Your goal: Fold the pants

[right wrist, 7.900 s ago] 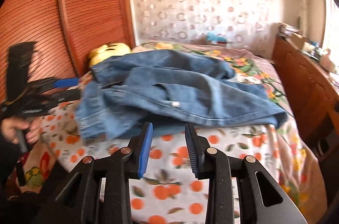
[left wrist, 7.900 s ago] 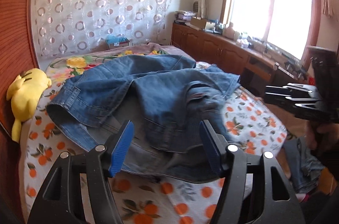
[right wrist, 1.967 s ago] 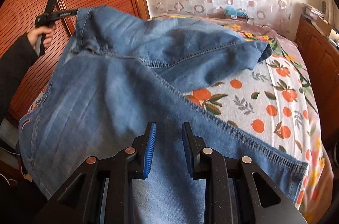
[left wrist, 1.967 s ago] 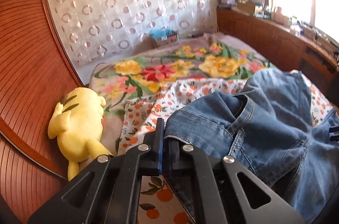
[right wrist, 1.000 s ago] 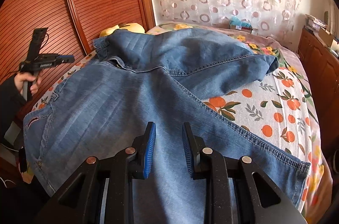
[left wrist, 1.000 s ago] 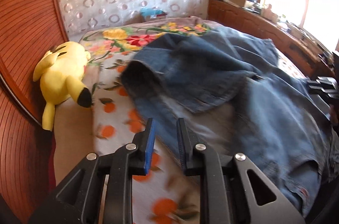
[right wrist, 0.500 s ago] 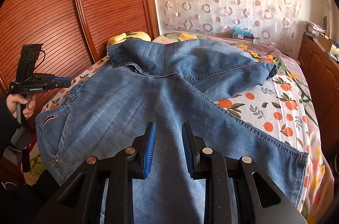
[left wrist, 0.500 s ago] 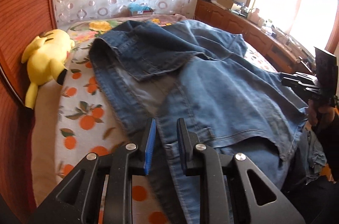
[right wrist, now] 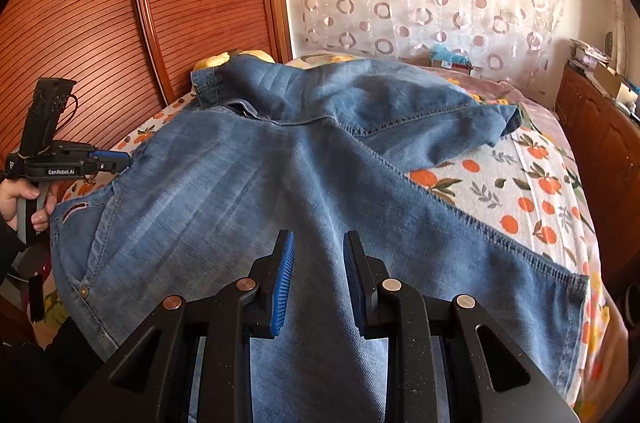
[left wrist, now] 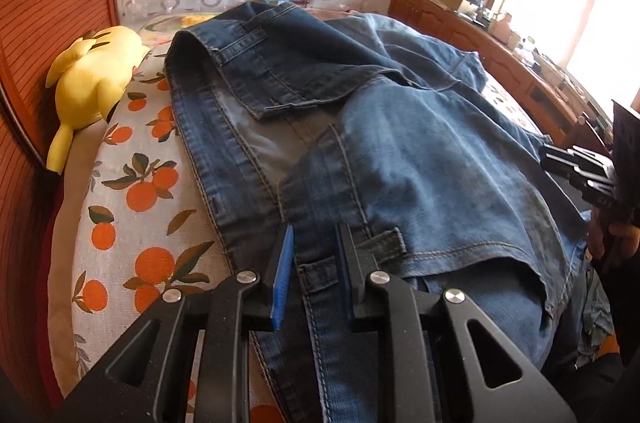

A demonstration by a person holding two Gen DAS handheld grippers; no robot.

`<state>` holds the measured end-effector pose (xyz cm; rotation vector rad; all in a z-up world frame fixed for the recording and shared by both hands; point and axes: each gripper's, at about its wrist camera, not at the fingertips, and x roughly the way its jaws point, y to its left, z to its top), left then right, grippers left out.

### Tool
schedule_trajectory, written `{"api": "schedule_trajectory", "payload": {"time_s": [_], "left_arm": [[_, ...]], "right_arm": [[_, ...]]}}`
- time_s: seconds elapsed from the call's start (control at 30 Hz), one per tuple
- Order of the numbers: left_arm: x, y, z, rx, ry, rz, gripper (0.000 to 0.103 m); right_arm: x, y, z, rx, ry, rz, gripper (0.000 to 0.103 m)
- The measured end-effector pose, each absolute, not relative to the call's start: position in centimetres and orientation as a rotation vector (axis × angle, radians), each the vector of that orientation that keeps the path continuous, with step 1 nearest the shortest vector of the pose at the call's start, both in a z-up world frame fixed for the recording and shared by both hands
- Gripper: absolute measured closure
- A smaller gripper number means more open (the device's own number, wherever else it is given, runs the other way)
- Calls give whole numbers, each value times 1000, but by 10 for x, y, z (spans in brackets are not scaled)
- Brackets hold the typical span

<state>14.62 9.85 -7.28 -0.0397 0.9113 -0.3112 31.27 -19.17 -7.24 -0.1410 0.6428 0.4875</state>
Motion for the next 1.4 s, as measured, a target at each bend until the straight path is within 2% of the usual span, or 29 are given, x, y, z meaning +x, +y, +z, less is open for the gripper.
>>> {"api": "schedule_trajectory", "payload": {"time_s": [0.23, 0.83, 0.87, 0.93, 0.97, 1.1, 1.23, 1.3, 1.4], "left_arm": [[158, 103, -76, -40, 918, -294, 72], [188, 111, -80, -245, 969, -440, 71], [187, 110, -76, -242, 954, -447, 75], [180, 105, -64, -201, 921, -448, 94], [174, 102, -56, -167, 891, -434, 96], [144, 95, -11, -57, 765, -382, 98], [115, 102, 23, 2, 713, -351, 98], [108, 106, 23, 58, 728, -309, 98], [110, 113, -11, 71, 838, -280, 98]], "right_arm": [[316, -187, -85, -153, 665, 491, 76], [317, -190, -94, -145, 673, 505, 76], [316, -190, -94, -145, 673, 506, 76], [316, -191, -94, -144, 674, 508, 76], [315, -190, -93, -145, 674, 508, 76], [313, -190, -91, -147, 667, 512, 76], [310, -189, -87, -129, 656, 523, 76], [309, -188, -86, -128, 651, 529, 76], [310, -186, -88, -130, 652, 533, 76]]}}
